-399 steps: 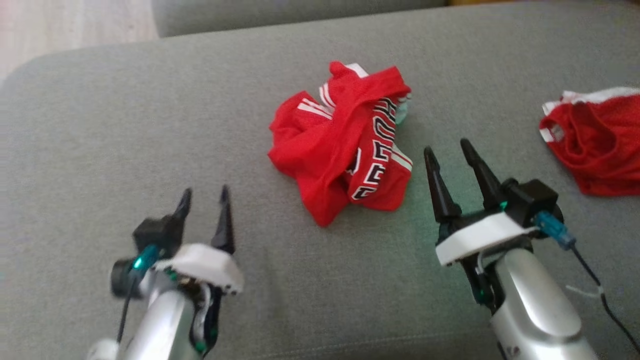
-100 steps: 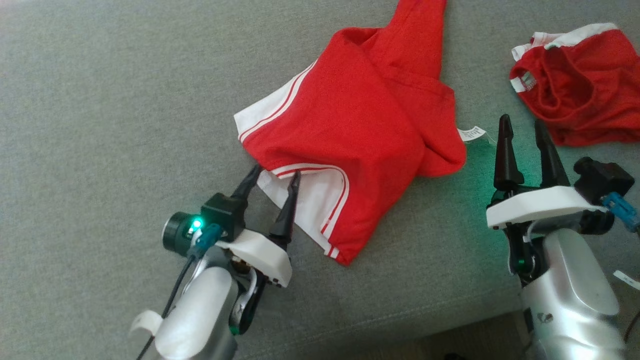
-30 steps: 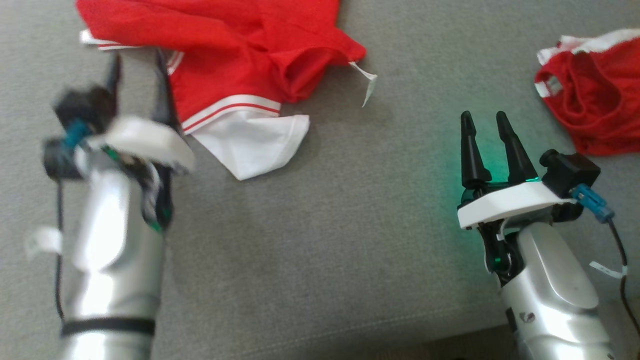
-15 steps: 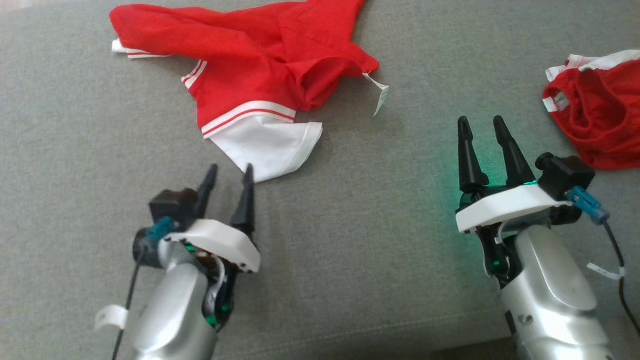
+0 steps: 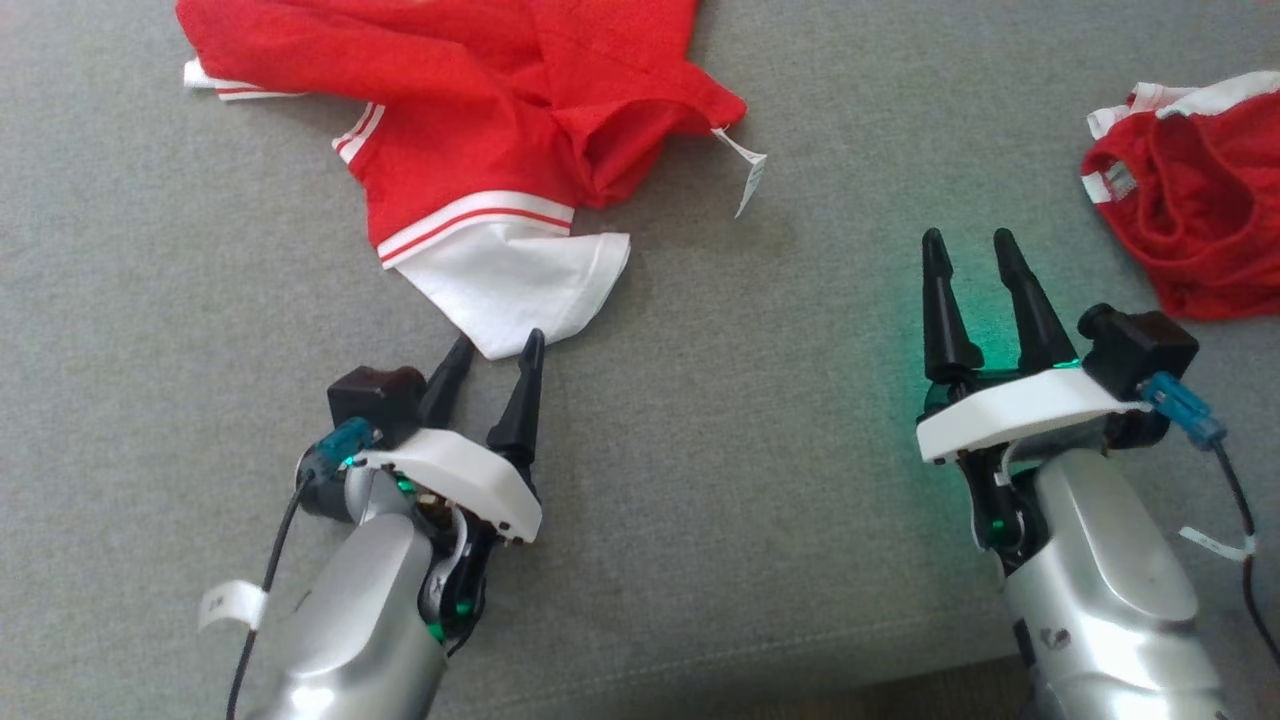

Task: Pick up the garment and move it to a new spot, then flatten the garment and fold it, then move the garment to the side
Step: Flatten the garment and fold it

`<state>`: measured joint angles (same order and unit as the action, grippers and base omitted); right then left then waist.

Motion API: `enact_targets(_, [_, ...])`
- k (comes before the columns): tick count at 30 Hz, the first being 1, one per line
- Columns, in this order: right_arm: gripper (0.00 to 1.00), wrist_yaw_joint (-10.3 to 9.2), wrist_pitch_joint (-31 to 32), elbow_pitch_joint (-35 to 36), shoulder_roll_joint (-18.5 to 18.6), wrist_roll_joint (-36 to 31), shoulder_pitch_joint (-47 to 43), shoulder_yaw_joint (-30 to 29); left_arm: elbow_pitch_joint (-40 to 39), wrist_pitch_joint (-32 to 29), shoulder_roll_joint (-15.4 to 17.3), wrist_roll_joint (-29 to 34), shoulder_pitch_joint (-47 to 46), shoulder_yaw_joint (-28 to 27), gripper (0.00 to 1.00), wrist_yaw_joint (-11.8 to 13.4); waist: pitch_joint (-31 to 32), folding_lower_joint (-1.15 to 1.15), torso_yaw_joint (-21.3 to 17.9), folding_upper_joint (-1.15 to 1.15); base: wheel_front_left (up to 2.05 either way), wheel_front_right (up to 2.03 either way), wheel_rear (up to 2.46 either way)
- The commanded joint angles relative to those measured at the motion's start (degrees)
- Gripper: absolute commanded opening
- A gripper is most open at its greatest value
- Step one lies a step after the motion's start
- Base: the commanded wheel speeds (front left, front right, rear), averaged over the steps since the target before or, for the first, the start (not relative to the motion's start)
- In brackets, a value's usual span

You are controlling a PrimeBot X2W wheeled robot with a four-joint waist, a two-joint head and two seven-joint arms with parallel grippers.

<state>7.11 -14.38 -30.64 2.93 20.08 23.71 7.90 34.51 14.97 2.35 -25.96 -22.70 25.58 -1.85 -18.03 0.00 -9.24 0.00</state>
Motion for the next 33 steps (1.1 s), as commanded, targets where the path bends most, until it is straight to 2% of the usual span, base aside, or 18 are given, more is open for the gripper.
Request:
enact_targets(1, [1.0,0.37,-0.62,1.94,-0.05,-0.62,0.26,0.79,-0.52,0.03,0.54,-0.8,-0.53,-0.32,0.69,-0.83,-0.22,0.0,0.04,0.0,0.0,0.0,0.0])
enact_targets(2, [1.0,0.37,-0.62,2.01,-0.05,-0.64,0.27,0.66,-0.53,0.03,0.54,-1.26,-0.66,-0.04,0.46,-1.21,-0.3,0.0,0.12,0.0,0.0,0.0,0.0])
enact_targets(3, [1.0,0.37,-0.62,2.04,-0.05,-0.65,0.27,0.55,-0.85,0.03,0.54,-1.69,-0.78,0.11,0.3,-1.56,-0.4,0.0,0.25,0.0,0.0,0.0,0.0])
enact_targets(4, [1.0,0.37,-0.62,2.02,-0.05,-0.63,0.25,0.51,-1.23,0.03,0.54,-1.83,-0.9,0.16,0.0,-1.73,-0.42,0.0,0.48,0.0,0.0,0.0,0.0])
enact_targets(9, [1.0,0.37,-0.62,1.11,-0.05,-1.97,0.38,-0.25,-6.53,0.03,0.54,-2.64,0.14,-1.82,0.0,-1.47,0.42,0.0,4.38,0.0,0.0,0.0,0.0])
enact_targets(20, [1.0,0.37,-0.62,-3.84,-0.05,-6.95,5.09,-5.32,-15.36,0.03,0.53,-2.26,6.2,-4.48,0.0,-0.76,2.04,0.0,18.2,0.0,0.0,0.0,0.0])
enact_targets(25, [1.0,0.37,-0.62,-6.85,-0.05,-9.66,8.48,-8.7,-16.4,0.03,0.53,-1.67,7.62,-5.55,0.0,0.2,1.26,0.0,21.27,0.0,0.0,0.0,0.0])
enact_targets(33, [1.0,0.37,-0.62,-18.32,2.09,-18.59,17.26,-18.0,-17.07,0.03,0.53,-1.61,6.84,-3.34,0.0,0.73,-1.2,0.0,24.71,0.0,0.0,0.0,0.0])
